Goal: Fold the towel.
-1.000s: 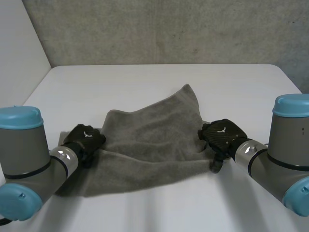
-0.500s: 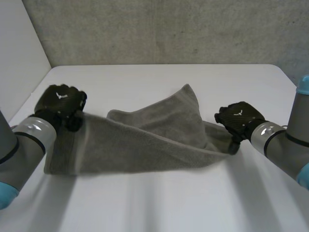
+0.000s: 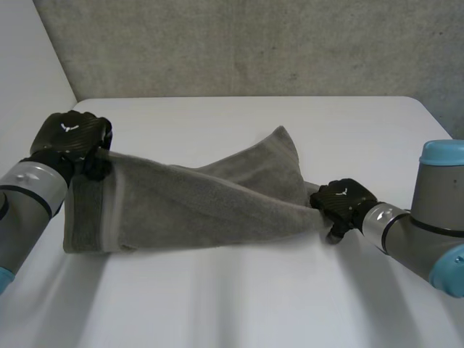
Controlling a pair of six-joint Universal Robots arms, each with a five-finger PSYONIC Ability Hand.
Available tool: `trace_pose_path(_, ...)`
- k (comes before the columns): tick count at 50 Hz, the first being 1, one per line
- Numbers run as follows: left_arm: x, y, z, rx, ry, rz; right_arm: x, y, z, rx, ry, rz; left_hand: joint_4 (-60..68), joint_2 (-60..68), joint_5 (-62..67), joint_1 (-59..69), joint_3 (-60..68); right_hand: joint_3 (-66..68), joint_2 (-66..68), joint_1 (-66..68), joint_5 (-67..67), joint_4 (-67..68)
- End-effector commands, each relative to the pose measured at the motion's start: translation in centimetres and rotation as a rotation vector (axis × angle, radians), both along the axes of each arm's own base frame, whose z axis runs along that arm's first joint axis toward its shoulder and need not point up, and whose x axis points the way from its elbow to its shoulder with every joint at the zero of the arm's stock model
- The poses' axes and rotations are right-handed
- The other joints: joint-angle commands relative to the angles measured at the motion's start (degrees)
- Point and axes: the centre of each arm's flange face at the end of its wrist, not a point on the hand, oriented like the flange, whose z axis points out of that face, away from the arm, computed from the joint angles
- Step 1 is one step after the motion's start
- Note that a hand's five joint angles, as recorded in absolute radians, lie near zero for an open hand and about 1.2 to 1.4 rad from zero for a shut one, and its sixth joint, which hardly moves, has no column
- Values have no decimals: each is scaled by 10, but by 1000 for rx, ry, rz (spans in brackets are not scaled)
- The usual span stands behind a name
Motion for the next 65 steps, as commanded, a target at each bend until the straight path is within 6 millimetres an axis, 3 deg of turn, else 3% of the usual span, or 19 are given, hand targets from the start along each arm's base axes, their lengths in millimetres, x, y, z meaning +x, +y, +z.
trace_pose_path(1,3,2,4,5,48,0,6,-19,-4,-45,11,-27,28,26,21,26,13,351,346,352,347,350)
trace_pose_path(6,2,6,5,6,51,-12,2,-23,43,-150,-24,-58,28,26,21,26,13,351,346,352,347,350)
trace_pose_path(8,2,9,10,-7,49,-27,0,-17,97,-292,-66,-60,28,26,21,26,13,351,346,352,347,350)
trace_pose_path(13,2,16,22,-35,51,-43,-6,3,151,-358,-62,-50,28,26,21,26,13,351,346,352,347,350)
trace_pose_path(23,3,21,22,13,37,-53,-3,28,128,-180,291,141,28,26,21,26,13,351,346,352,347,350)
trace_pose_path(30,-6,-17,-12,83,-65,-67,23,-1,105,-213,368,150,28,26,21,26,13,351,346,352,347,350)
trace_pose_path(34,-21,-57,-9,4,-132,-79,53,-42,128,-417,313,95,28,26,21,26,13,351,346,352,347,350)
trace_pose_path(36,-31,-88,29,-152,-96,-73,70,-72,182,-680,156,-2,28,26,21,26,13,351,346,352,347,350)
trace_pose_path(39,-34,-102,61,-264,-51,-52,74,-83,216,-825,28,-58,28,26,21,26,13,351,346,352,347,350)
trace_pose_path(41,-40,-116,134,-504,135,6,74,-86,287,-1090,-264,-150,28,26,21,26,13,351,346,352,347,350)
trace_pose_path(42,-40,-116,134,-505,136,6,74,-86,288,-1091,-265,-151,28,26,21,26,13,351,346,352,347,350)
trace_pose_path(44,-34,-113,195,-694,361,5,65,-73,335,-1251,-461,-186,28,26,21,26,13,351,346,352,347,350)
trace_pose_path(46,-30,-111,213,-745,448,-16,64,-68,342,-1263,-487,-176,28,26,21,26,13,351,346,352,347,350)
trace_pose_path(49,-29,-109,229,-791,536,-55,68,-73,328,-1201,-450,-143,28,26,21,26,13,351,346,352,347,350)
trace_pose_path(53,-30,-113,219,-756,521,-47,72,-79,305,-1097,-386,-88,28,26,21,26,13,351,346,352,347,350)
trace_pose_path(56,-26,-124,189,-663,490,-19,77,-83,283,-1013,-337,-37,28,26,21,26,13,351,346,352,347,350)
trace_pose_path(58,-8,-138,148,-551,446,35,81,-87,264,-968,-291,2,28,26,21,26,13,351,346,352,347,350)
trace_pose_path(61,-1,-141,127,-494,423,45,83,-89,255,-945,-268,20,28,26,21,26,13,351,346,352,347,350)
trace_pose_path(65,5,-140,67,-345,374,19,90,-90,208,-791,-173,99,28,26,21,26,13,351,346,352,347,350)
